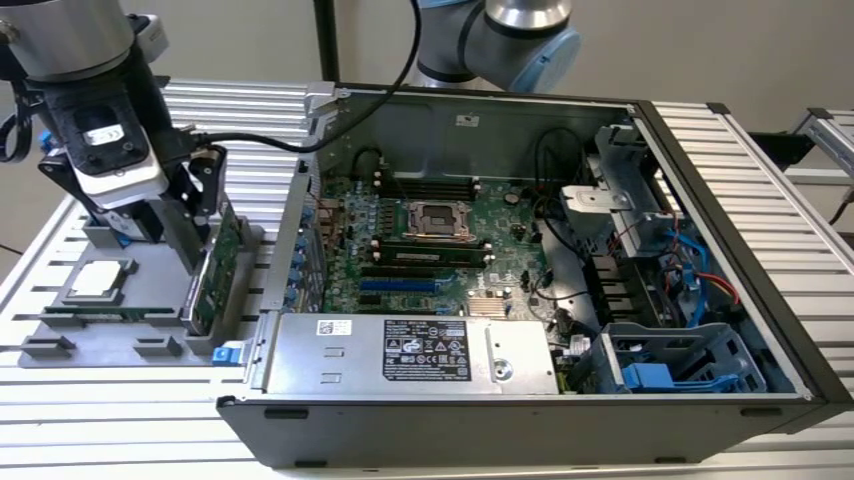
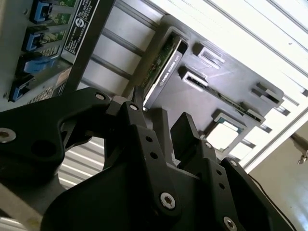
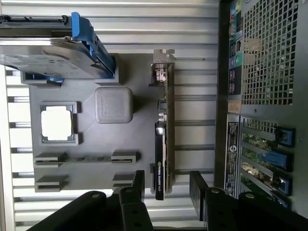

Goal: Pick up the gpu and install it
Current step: 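Pick up the gpu and move the gpu toward the slot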

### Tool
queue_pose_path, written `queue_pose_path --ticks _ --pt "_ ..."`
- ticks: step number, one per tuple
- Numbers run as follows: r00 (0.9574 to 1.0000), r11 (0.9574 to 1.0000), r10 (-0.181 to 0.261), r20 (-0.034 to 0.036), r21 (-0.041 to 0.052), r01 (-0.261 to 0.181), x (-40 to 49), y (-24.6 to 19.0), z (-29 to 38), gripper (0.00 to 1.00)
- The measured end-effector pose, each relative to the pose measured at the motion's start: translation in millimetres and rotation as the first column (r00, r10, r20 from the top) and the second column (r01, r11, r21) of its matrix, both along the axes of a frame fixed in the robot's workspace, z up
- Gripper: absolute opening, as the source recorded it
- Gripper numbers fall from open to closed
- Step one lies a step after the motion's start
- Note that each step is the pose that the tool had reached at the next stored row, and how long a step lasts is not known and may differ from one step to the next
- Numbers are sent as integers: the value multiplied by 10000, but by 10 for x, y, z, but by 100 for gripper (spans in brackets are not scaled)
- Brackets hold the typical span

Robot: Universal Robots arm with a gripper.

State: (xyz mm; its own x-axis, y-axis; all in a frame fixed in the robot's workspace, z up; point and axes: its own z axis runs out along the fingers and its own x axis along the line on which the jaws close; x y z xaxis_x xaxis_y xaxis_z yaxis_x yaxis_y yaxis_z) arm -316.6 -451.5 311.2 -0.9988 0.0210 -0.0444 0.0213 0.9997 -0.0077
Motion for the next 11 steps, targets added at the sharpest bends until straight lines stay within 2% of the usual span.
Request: queue_pose_path --ticks 6,11 --pt "10000 10000 -8 0 -1 8 -2 10 -50 100" --pt "10000 10000 -23 2 0 23 -1 60 -84 100"
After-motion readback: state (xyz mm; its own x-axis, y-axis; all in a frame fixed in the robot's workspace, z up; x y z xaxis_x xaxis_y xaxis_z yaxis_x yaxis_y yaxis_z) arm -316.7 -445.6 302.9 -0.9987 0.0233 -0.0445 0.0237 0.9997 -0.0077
